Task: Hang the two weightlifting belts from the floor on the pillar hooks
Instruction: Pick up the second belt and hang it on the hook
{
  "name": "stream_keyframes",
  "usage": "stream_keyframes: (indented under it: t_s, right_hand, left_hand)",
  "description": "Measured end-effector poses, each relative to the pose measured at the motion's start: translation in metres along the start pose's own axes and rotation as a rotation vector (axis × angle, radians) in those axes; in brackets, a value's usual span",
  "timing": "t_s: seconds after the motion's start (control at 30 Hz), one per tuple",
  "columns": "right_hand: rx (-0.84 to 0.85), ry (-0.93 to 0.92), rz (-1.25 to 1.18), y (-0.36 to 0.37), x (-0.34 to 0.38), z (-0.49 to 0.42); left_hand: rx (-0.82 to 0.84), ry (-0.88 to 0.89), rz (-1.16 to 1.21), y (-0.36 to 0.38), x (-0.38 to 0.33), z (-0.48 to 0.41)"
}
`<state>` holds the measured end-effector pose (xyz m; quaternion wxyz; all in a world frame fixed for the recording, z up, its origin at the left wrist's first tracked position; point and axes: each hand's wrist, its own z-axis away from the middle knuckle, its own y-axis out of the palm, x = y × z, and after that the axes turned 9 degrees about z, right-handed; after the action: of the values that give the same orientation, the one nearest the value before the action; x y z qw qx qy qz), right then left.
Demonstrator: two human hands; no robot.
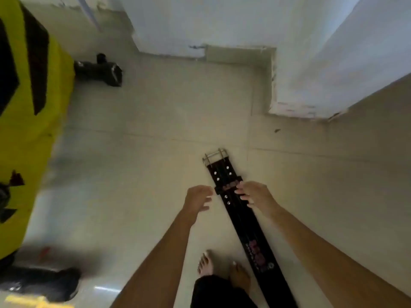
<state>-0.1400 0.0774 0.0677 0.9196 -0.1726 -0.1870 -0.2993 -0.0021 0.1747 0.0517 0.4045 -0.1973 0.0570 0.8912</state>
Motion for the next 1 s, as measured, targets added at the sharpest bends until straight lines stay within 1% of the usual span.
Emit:
stream_keyframes:
  t_s: [0.07,0.1,0.17,0.23,0.3,0.4,0.47,0.5,0.57,0.63,0.7,0.73,0.8,0.87,0.93,1.0]
  right_hand:
    - [-0.039,-0.048,0.07,0.02,-0.044,-0.081]
    - [-0.084,-0.078,0.1,0.028,-0.061,-0.12]
    - [-0.168,-0.103,0.097,0.039,-0.083,-0.184]
    - [-0.198,-0.058,0.041,0.045,-0.095,-0.234]
    - [-0.15,-0.014,0.047,0.043,-0.1,-0.26]
    - [-0.018,-0.053,0.152,0.031,-0.09,-0.236]
    - [0.054,-0.115,0.124,0.014,-0.082,-0.186]
    - [0.035,-0.142,0.079,0.004,-0.077,-0.152]
    - [-0.085,-0.193,-0.05,-0.016,-0.057,-0.068]
    - [-0.186,-0.229,-0.167,-0.039,-0.023,0.035]
    - [-0.301,-0.244,-0.24,-0.066,0.016,0.155]
    - [-0.349,-0.254,-0.255,-0.073,0.031,0.198]
    - [-0.446,-0.312,-0.307,-0.092,0.059,0.28]
    - [-0.52,-0.374,-0.361,-0.112,0.084,0.36]
    - [-0.545,-0.468,-0.395,-0.128,0.104,0.424]
    - [-0.557,-0.555,-0.43,-0.14,0.116,0.474]
  left_hand:
    - [0.008,-0.061,-0.037,0.009,0.045,-0.079]
    - [0.012,-0.055,-0.047,0.015,0.063,-0.116]
    - [-0.032,0.017,-0.01,0.027,0.085,-0.178]
    - [-0.076,0.075,0.064,0.038,0.095,-0.225]
    - [-0.057,0.072,0.149,0.046,0.095,-0.252]
    - [0.006,0.048,0.246,0.05,0.083,-0.234]
    - [0.033,0.084,0.238,0.049,0.072,-0.19]
    - [0.048,0.103,0.221,0.049,0.063,-0.159]
    - [0.095,0.141,0.229,0.049,0.039,-0.075]
    - [0.183,0.159,0.307,0.052,0.006,0.03]
    - [0.344,0.187,0.407,0.055,-0.026,0.155]
    - [0.433,0.224,0.408,0.055,-0.036,0.201]
    - [0.561,0.332,0.338,0.054,-0.054,0.286]
    - [0.617,0.449,0.227,0.05,-0.071,0.367]
    - [0.64,0.593,0.086,0.046,-0.091,0.433]
    - [0.62,0.727,-0.039,0.044,-0.109,0.486]
